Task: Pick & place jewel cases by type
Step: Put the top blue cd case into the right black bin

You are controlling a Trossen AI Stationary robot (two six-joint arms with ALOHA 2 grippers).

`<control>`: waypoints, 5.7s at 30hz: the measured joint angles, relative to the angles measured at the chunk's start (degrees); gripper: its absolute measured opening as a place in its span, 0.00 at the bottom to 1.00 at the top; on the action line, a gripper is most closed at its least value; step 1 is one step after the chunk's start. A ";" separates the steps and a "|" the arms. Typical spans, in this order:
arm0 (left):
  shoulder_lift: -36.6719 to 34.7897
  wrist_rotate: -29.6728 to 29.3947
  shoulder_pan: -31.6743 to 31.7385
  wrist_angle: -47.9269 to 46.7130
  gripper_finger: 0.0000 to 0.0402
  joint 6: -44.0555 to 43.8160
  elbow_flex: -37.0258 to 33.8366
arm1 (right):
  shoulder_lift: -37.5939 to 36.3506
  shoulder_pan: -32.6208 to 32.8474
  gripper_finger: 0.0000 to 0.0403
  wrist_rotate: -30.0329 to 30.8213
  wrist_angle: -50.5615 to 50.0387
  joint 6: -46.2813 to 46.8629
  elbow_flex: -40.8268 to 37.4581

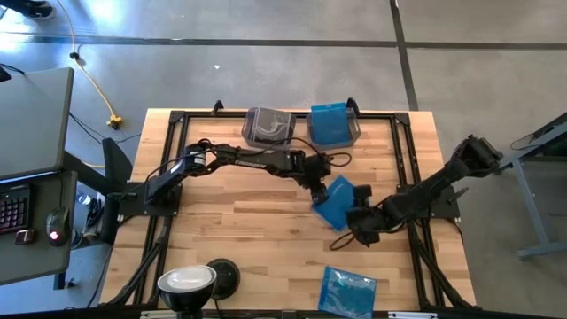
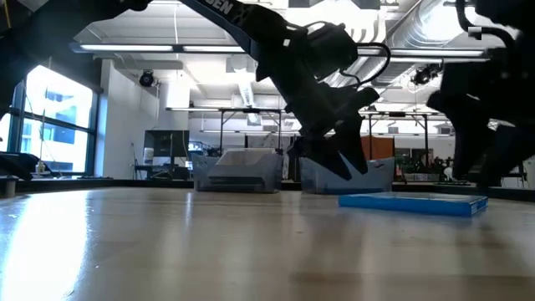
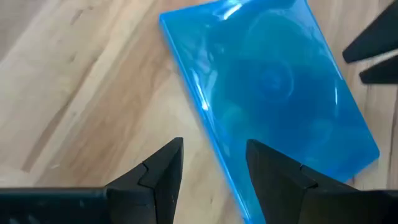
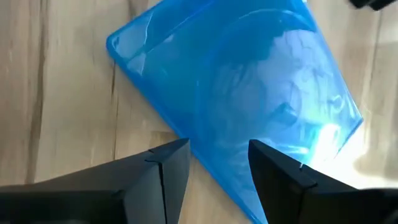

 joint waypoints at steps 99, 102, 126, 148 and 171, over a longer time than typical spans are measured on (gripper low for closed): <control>-0.83 13.65 4.50 8.25 0.43 -0.46 -0.07 | 8.33 -9.72 0.49 30.75 13.71 -6.01 -2.78; -0.85 13.69 4.64 8.28 0.43 0.71 -0.07 | 8.33 -10.23 0.49 30.03 16.48 -9.20 -2.78; -1.12 11.75 4.89 9.81 0.06 3.37 0.05 | 8.26 0.50 0.49 43.99 7.09 -8.17 5.02; -1.09 -0.95 16.17 10.05 0.06 18.31 11.50 | 8.26 7.77 0.49 44.30 -22.05 7.23 23.08; -1.18 -1.39 21.35 -1.61 0.27 26.94 11.89 | 8.26 7.23 0.49 39.37 -24.36 11.65 20.26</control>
